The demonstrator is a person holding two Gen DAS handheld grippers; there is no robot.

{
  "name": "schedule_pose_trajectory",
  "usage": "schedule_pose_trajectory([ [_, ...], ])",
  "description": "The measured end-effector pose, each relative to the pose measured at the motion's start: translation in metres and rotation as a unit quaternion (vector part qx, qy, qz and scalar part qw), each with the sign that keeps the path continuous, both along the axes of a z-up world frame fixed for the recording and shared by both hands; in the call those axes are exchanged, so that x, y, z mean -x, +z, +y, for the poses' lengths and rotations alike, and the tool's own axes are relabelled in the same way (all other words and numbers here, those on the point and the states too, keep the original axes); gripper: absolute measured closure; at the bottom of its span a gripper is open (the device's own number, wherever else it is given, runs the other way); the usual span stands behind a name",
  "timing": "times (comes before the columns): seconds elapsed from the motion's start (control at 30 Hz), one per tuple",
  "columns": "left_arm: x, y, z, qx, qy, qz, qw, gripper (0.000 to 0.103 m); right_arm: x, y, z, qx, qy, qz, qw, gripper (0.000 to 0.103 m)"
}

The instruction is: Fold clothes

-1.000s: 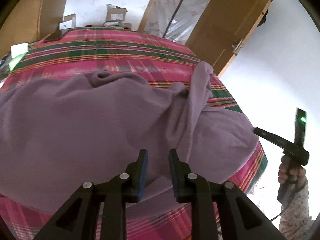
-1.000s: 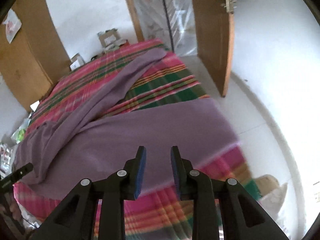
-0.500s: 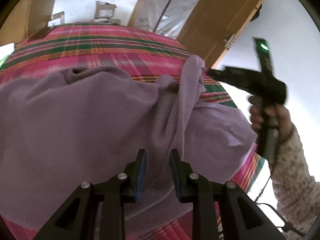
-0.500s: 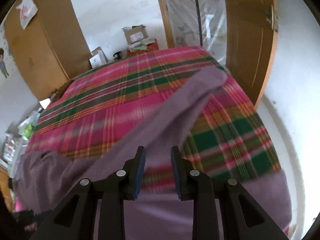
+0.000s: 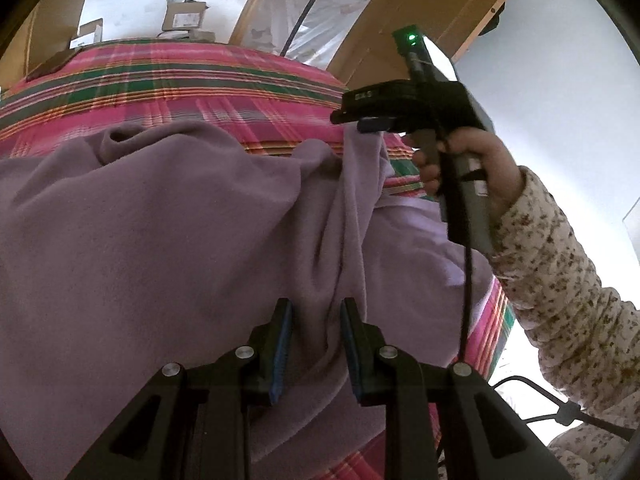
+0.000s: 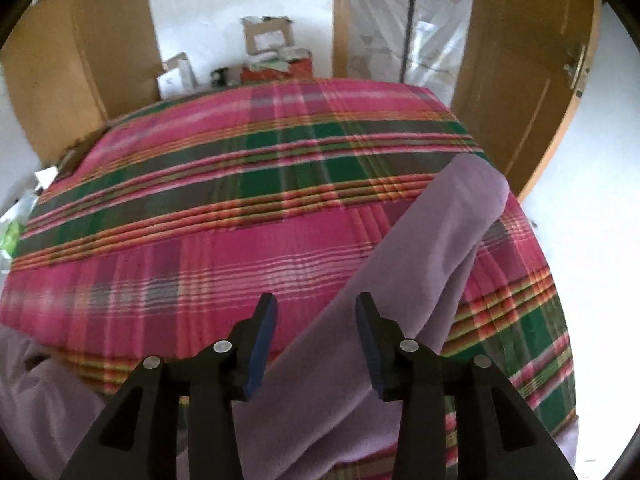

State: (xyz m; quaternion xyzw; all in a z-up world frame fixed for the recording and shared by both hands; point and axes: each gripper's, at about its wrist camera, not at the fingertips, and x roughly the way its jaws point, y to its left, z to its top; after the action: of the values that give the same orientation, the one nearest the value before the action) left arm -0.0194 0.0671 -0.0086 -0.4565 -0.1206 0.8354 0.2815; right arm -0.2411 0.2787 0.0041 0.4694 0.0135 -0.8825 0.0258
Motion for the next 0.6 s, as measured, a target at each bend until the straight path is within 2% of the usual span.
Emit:
schedule_pose_trajectory([
  [0.2,-0.004,0.002,-0.005,0.002,-0.004,0.003,1.0000,0.078,0.009,-0.010,0.005,-0.008,-0.023,-0.020,1.000,0.063],
  [0.27,-0.005,0.003,-0.005,0.004,-0.004,0.005,1.0000,0.078,0.009,-0.011,0.006,-0.017,-0.026,-0.019,0.999,0.078],
  [0.37,-0.004,0.006,-0.002,0.012,-0.002,0.012,0.9998,0.075,0.009,-0.012,0.009,-0.026,-0.032,-0.018,0.999,0.091],
  [0.47,-0.008,0.011,0.000,0.025,-0.002,0.026,0.9994,0.073,0.008,-0.010,0.014,-0.021,-0.036,-0.014,0.999,0.096],
  [0.6,-0.016,0.018,0.003,0.040,-0.006,0.046,0.9981,0.068,0.002,-0.002,0.015,-0.017,-0.035,-0.001,0.999,0.098],
])
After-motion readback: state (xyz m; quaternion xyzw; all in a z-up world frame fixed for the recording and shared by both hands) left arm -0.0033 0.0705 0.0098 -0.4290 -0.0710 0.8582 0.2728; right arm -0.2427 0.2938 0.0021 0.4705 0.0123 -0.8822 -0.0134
